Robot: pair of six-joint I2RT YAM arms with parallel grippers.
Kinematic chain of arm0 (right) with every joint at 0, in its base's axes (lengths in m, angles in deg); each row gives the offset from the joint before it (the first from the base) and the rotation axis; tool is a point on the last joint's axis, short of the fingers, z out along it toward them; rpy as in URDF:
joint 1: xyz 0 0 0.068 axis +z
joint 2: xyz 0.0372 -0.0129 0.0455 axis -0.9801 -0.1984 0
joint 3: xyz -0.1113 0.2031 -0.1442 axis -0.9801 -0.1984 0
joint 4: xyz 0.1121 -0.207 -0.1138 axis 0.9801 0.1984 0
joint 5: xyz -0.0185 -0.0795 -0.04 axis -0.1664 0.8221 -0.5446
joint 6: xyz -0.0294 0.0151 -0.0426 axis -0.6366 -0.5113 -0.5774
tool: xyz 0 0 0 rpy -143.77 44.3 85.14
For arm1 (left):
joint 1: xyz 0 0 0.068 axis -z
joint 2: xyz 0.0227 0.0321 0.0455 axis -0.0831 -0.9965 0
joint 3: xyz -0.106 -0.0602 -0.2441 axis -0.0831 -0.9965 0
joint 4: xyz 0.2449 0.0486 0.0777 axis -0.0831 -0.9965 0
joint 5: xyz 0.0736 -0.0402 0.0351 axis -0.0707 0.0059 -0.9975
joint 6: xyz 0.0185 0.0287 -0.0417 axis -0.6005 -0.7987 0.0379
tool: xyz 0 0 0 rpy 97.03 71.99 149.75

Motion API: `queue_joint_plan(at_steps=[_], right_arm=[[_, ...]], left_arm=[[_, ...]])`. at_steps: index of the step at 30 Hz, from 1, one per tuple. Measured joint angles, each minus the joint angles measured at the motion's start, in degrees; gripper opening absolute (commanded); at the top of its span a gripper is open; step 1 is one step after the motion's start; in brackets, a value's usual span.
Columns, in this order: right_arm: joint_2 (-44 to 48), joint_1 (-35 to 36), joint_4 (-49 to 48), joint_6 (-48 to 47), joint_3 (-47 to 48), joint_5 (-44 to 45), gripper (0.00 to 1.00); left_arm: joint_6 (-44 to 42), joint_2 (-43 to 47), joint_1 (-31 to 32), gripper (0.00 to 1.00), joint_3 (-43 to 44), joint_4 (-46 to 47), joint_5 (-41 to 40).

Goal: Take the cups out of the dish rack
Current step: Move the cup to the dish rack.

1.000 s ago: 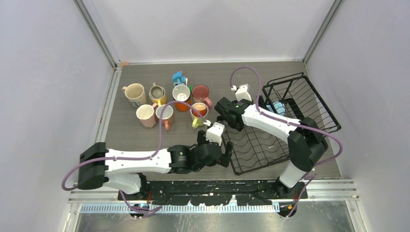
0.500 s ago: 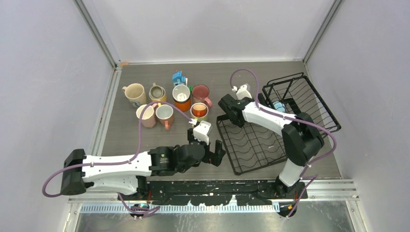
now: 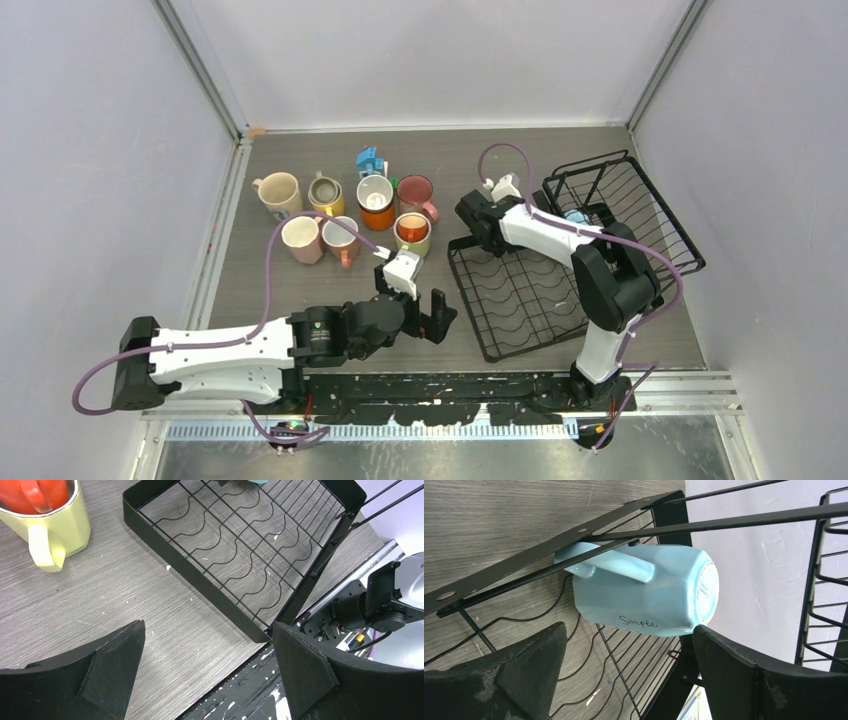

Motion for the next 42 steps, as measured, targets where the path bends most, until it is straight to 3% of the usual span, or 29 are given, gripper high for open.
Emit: queue_joint_plan(at_steps=[42], right_arm=[[-2.21,-3.63,0.85,-4.26,3.02,-1.38,1.0]], left_arm=[[-0.33,1.88,-5.03,1.0,-3.48,0.15,3.3]])
